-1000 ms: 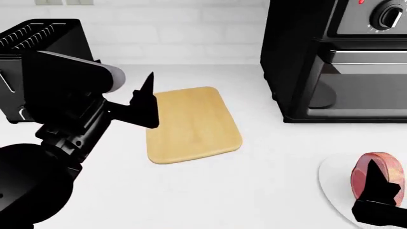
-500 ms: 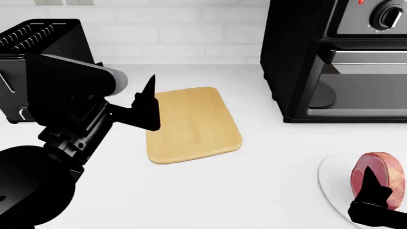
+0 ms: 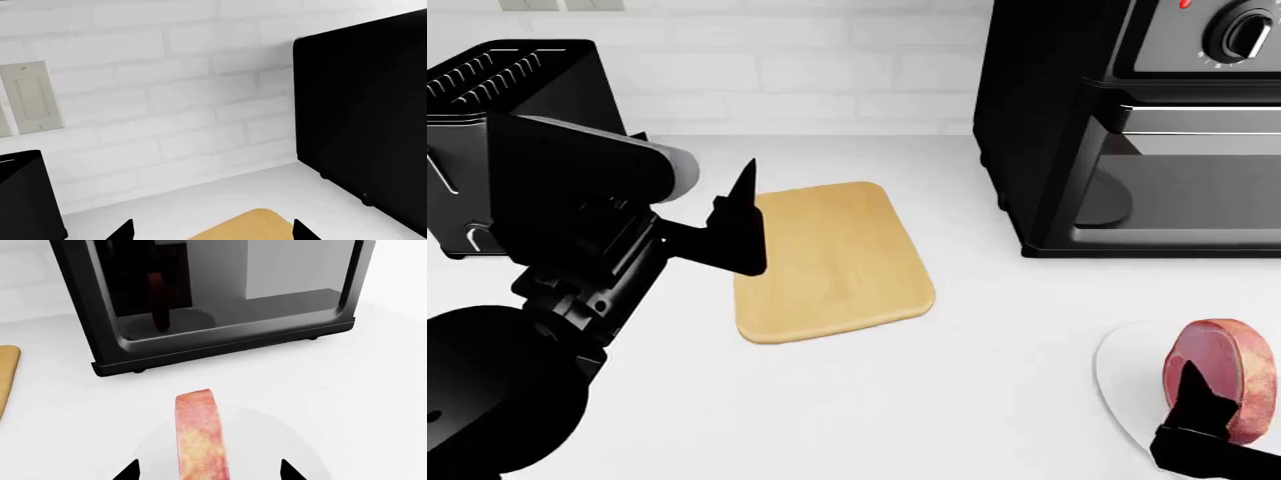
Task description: Pick the ham from the plate and place it on the cutting board. Then pick the condiment bottle from the cabinet and place it next to the cutting board.
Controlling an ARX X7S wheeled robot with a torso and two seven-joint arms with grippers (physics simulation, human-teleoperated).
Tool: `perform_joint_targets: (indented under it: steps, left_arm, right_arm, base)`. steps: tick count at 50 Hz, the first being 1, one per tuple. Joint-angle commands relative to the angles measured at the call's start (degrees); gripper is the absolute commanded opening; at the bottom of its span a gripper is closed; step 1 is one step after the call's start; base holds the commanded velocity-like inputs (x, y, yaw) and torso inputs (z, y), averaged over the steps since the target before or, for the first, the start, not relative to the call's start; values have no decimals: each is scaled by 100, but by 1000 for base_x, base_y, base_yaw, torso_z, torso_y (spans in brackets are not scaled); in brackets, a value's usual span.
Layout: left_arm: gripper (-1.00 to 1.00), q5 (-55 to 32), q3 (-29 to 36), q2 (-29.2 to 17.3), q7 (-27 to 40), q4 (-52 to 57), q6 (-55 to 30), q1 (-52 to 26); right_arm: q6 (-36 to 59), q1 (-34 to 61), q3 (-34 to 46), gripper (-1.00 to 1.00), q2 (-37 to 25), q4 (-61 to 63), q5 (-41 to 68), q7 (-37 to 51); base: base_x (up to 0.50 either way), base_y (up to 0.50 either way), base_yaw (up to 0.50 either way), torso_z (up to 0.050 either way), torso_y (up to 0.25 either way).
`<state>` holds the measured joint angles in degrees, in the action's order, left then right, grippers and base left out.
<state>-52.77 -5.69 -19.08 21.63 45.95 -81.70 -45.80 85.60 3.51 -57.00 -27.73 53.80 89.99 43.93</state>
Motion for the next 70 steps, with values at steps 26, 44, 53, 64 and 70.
perform_joint_targets:
  steps: [26, 44, 53, 64, 70]
  left_arm:
    - [100, -318, -53, -114, 250, -42, 64, -5]
    - [100, -374, -43, -242, 327, -90, 201, 16]
    - [100, -381, -51, -293, 356, -84, 301, 119]
    - [100, -493, -129, -349, 421, -98, 303, 135]
    - [100, -480, -104, -401, 419, -131, 359, 161]
  right_arm:
    - [-2104, 368, 849, -100, -2154, -88, 2444, 2002]
    - [-2691, 2671, 4407, -100, -1081, -570, 1792, 1941]
    - [-2356, 3040, 5211, -100, -307, -1102, 903, 1257]
    - [-2252, 3563, 5994, -100, 361, -2125, -546, -71]
    - [-2478, 3990, 6561, -100, 602, -2991, -1562, -1160]
  base:
    - [0, 0, 0, 0, 0]
    - [0, 0, 0, 0, 0]
    - [0, 0, 0, 0, 0]
    - [0, 0, 0, 0, 0]
    - [0, 0, 0, 0, 0]
